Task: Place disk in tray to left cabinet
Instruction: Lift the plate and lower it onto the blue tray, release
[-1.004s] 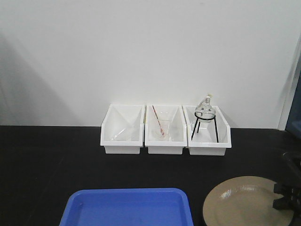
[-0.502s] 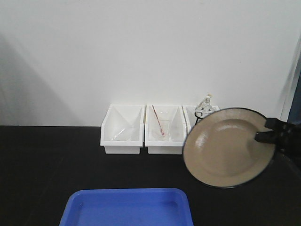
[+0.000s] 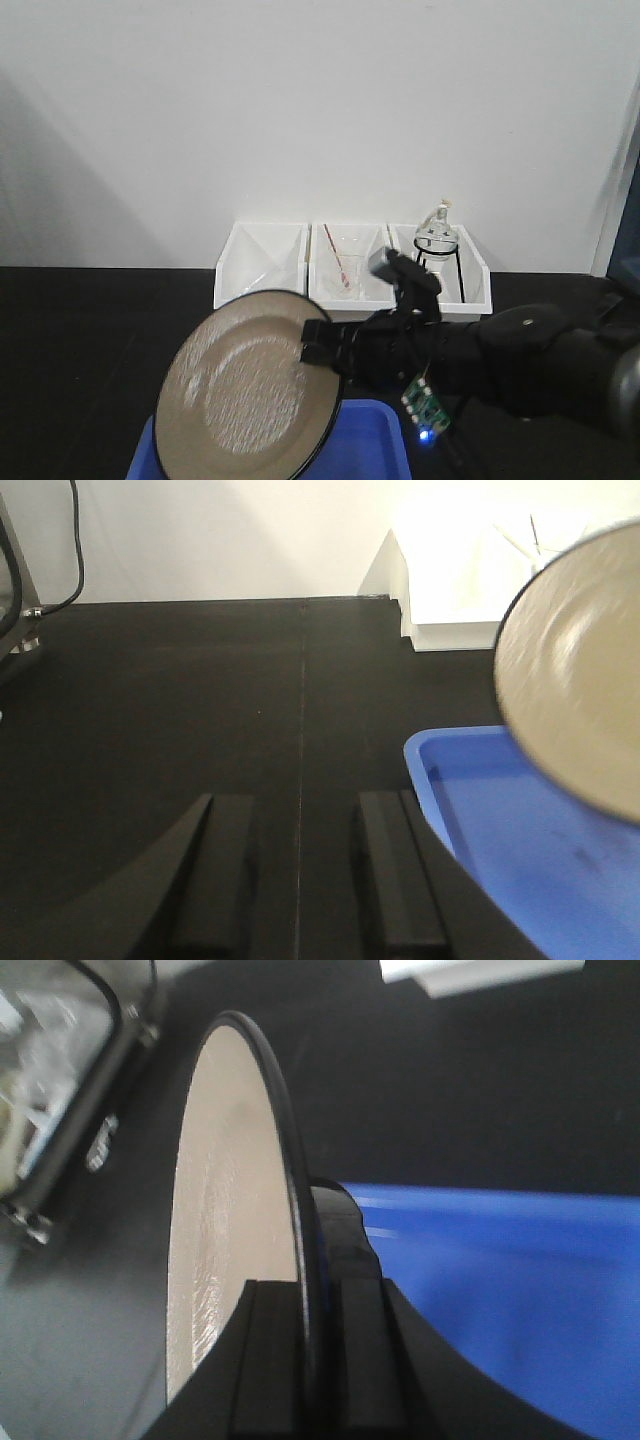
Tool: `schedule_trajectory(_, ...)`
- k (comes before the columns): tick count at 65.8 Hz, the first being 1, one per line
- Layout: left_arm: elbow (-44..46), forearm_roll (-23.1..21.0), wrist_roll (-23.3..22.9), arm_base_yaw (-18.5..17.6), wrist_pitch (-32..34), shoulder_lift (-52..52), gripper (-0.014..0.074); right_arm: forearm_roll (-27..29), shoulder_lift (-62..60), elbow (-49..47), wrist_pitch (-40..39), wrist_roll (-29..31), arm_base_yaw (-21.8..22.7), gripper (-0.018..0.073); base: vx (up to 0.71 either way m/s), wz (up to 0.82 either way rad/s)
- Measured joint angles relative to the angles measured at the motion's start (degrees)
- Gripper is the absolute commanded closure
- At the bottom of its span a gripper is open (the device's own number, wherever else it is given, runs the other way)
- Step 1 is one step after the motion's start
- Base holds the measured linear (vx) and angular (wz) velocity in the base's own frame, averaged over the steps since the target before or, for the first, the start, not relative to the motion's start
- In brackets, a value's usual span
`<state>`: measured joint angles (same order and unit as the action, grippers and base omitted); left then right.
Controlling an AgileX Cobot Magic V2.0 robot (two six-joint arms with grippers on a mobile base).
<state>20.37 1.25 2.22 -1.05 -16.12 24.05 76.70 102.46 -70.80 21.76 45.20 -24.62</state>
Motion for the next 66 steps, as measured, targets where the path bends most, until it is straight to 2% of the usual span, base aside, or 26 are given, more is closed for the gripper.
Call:
schedule_trajectory(20, 0.0, 0.0, 0.0, 0.0, 0.0, 0.0, 0.0216, -7.8, 7.6, 0.0, -0.3, -0.1, -0.8, 0.0557, 0.00, 0.00)
schedule_trajectory(32, 0.0, 0.0, 0.0, 0.0, 0.0, 0.0, 0.0216, -13.4, 8.4, -0.9, -0.1, -3.1, -0.8, 0.0503, 0.00, 0.00)
schedule_trajectory(45, 0.0, 0.0, 0.0, 0.0, 0.0, 0.0, 0.0216, -19.7, 8.6, -1.0, -1.3, -8.0, -0.8, 0.0331, 0.00, 0.00)
schedule_trajectory(56, 0.0, 0.0, 0.0, 0.0, 0.0, 0.0, 0.0216, -27.6, 9.4, -0.9, -1.5, -8.1, -0.8, 0.0125, 0.00, 0.00)
schedule_trajectory(61, 0.0, 0.0, 0.0, 0.0, 0.0, 0.0, 0.0216, -29.6, 9.7, -0.8, -1.4, -8.1, -0.8, 0.0055, 0.00, 0.00)
schedule_trajectory(66, 0.0, 0.0, 0.0, 0.0, 0.0, 0.0, 0.0216, -30.4, 9.7, -0.8, -1.0, -8.2, -0.4, 0.0021, 0.00, 0.00)
